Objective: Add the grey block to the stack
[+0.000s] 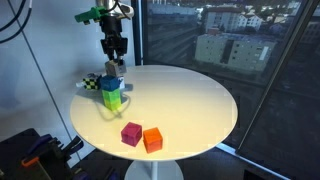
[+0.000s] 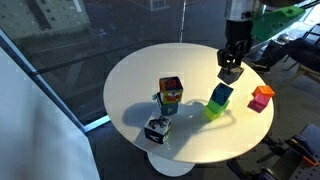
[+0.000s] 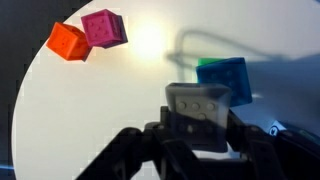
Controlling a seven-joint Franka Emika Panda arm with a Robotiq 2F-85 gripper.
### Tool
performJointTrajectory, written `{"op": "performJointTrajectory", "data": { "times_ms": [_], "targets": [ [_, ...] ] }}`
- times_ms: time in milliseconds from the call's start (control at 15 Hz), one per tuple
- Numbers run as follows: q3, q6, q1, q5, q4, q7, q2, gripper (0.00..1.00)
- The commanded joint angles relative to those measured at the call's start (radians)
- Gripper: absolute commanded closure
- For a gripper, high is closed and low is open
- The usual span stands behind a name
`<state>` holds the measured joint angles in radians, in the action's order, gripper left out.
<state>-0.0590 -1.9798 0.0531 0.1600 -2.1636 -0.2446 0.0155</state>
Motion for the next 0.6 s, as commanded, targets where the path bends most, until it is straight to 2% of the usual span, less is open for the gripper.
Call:
{"op": "performJointTrajectory", "data": {
  "times_ms": [0,533],
  "targets": [
    [-0.006,0.062,0.007,-0.037,0.013,0.030,0.013,0.72],
    [-0.017,0.104,0.014,-0.051,0.012,0.038,0.005,0.72]
  ]
}}
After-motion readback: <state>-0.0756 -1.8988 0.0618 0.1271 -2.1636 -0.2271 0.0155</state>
